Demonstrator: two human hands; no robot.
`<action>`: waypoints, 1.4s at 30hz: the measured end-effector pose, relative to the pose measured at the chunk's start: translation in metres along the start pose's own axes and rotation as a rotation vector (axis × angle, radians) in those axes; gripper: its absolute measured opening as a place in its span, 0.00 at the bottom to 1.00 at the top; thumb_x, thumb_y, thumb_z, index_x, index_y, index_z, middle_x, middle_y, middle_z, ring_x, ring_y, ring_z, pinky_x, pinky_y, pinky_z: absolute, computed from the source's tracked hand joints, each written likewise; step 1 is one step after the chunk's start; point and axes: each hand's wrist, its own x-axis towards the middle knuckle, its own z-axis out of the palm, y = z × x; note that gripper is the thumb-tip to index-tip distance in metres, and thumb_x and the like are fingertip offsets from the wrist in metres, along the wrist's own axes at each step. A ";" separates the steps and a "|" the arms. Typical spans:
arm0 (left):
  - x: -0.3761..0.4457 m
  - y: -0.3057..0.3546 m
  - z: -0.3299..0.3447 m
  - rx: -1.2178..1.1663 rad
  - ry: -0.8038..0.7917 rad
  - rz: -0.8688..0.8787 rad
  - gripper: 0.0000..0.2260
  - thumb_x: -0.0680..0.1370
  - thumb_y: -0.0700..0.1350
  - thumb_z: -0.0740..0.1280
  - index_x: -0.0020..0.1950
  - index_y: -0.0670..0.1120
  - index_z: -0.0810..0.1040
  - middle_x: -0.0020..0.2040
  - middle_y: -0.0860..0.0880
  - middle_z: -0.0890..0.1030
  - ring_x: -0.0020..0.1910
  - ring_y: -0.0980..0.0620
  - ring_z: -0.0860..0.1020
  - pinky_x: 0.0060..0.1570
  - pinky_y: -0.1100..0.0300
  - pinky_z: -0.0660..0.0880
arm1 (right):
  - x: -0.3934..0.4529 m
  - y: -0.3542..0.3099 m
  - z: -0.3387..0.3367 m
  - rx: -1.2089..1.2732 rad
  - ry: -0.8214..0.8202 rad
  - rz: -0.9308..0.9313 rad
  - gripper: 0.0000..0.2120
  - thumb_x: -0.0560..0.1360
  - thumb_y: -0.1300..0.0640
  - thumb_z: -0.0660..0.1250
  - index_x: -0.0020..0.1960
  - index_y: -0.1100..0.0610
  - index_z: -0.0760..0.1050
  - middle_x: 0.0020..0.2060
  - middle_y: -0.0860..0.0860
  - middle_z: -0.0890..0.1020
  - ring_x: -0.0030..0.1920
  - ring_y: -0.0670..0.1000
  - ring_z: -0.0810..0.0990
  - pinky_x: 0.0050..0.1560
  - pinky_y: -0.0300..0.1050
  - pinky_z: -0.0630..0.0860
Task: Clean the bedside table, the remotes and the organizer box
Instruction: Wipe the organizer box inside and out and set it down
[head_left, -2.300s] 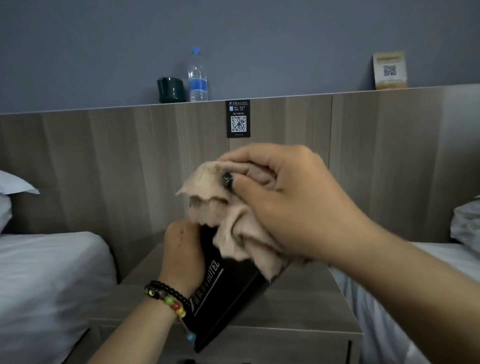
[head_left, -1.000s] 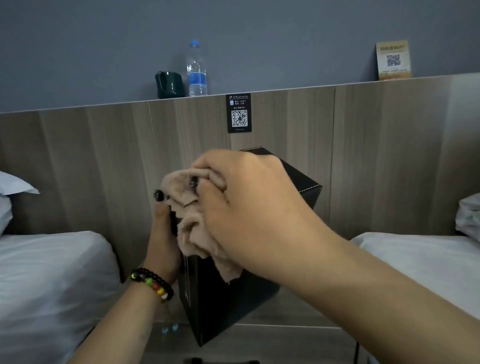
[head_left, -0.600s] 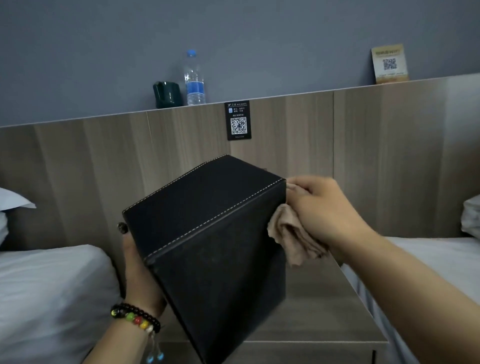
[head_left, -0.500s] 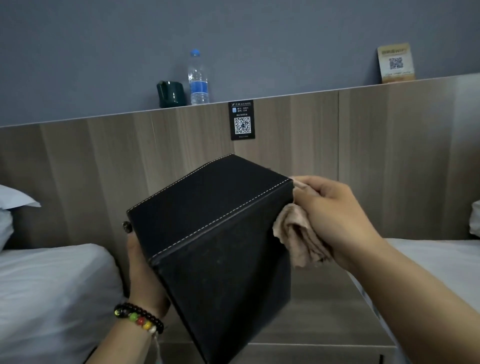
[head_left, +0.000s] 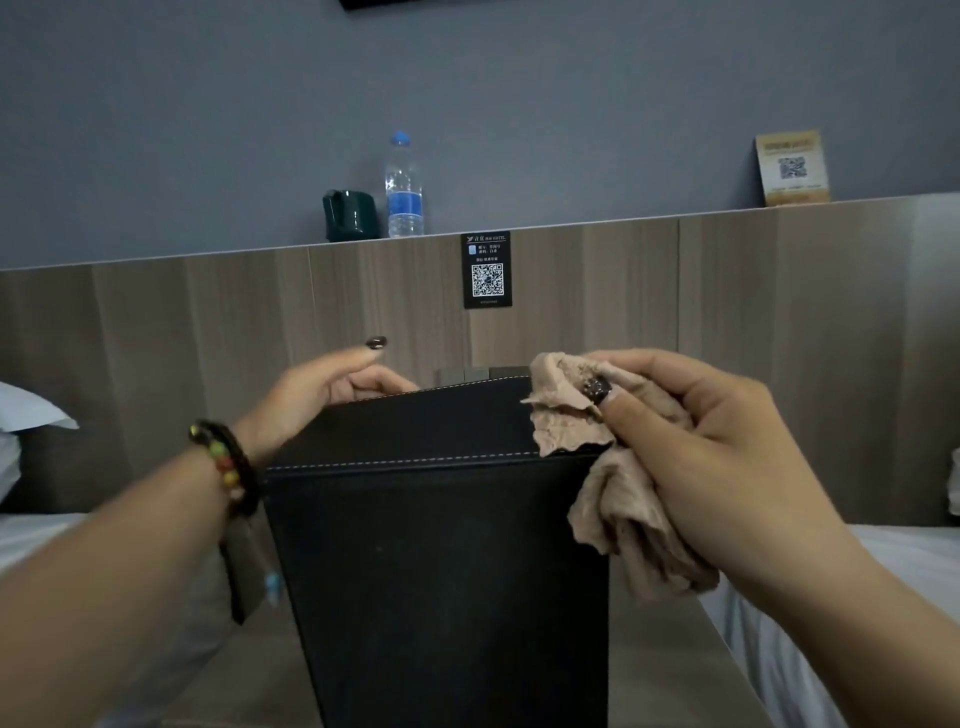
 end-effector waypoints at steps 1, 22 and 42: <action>0.002 0.011 0.002 0.115 0.006 -0.017 0.16 0.72 0.49 0.61 0.39 0.43 0.86 0.45 0.43 0.85 0.46 0.48 0.81 0.48 0.59 0.79 | 0.001 -0.001 -0.001 -0.045 -0.016 -0.005 0.12 0.75 0.63 0.65 0.46 0.47 0.83 0.40 0.41 0.85 0.42 0.37 0.82 0.41 0.28 0.74; -0.032 0.041 0.072 0.684 0.322 0.003 0.19 0.80 0.55 0.60 0.44 0.41 0.80 0.35 0.44 0.80 0.31 0.54 0.76 0.30 0.65 0.71 | 0.040 -0.006 0.023 -0.096 -0.001 0.139 0.10 0.75 0.60 0.64 0.48 0.50 0.83 0.42 0.45 0.85 0.48 0.46 0.83 0.55 0.51 0.79; -0.026 -0.106 0.071 -0.263 0.842 0.271 0.21 0.79 0.33 0.62 0.27 0.45 0.66 0.18 0.58 0.66 0.19 0.63 0.62 0.20 0.70 0.58 | -0.010 -0.005 0.101 -0.558 -0.333 -0.240 0.09 0.72 0.67 0.64 0.49 0.61 0.79 0.45 0.54 0.81 0.47 0.54 0.79 0.47 0.53 0.77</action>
